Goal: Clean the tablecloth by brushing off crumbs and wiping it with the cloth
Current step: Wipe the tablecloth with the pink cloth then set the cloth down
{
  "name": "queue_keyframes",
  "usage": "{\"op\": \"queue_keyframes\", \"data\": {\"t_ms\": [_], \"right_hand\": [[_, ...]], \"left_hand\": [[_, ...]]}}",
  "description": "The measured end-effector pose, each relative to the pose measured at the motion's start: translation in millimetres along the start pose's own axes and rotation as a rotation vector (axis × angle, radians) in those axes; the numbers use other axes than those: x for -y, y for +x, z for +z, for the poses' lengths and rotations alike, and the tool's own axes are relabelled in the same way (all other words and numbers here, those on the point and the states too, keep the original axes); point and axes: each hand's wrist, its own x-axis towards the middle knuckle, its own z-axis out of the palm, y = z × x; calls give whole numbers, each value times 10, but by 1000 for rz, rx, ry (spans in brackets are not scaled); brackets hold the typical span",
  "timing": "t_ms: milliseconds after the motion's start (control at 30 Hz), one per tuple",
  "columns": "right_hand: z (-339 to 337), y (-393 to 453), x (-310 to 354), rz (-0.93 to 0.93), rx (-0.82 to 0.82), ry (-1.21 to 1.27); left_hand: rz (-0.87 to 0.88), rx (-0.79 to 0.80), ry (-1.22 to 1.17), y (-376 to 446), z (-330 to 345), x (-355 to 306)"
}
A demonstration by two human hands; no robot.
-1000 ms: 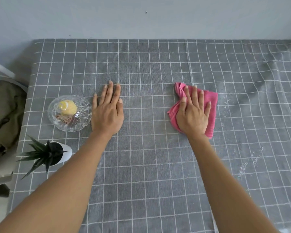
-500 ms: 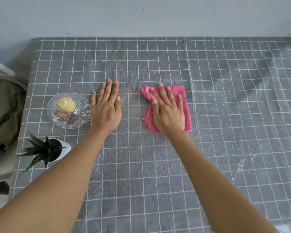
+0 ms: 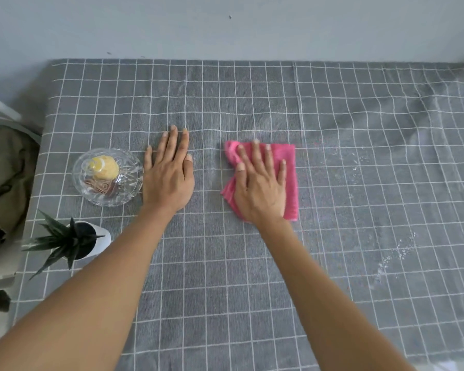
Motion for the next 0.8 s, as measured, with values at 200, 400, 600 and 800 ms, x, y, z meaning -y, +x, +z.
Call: {"op": "queue_keyframes", "data": {"t_ms": [200, 400, 600, 800], "right_hand": [[29, -50, 21, -179, -12, 44], [-207, 181, -601, -23, -63, -15], [-192, 235, -539, 150, -103, 30], [-20, 49, -17, -45, -16, 2]], "left_hand": [[9, -11, -12, 4, -3, -1], [20, -6, -17, -4, 4, 18], [21, -21, 4, 6, 8, 26], [22, -30, 5, 5, 23, 12]]}}
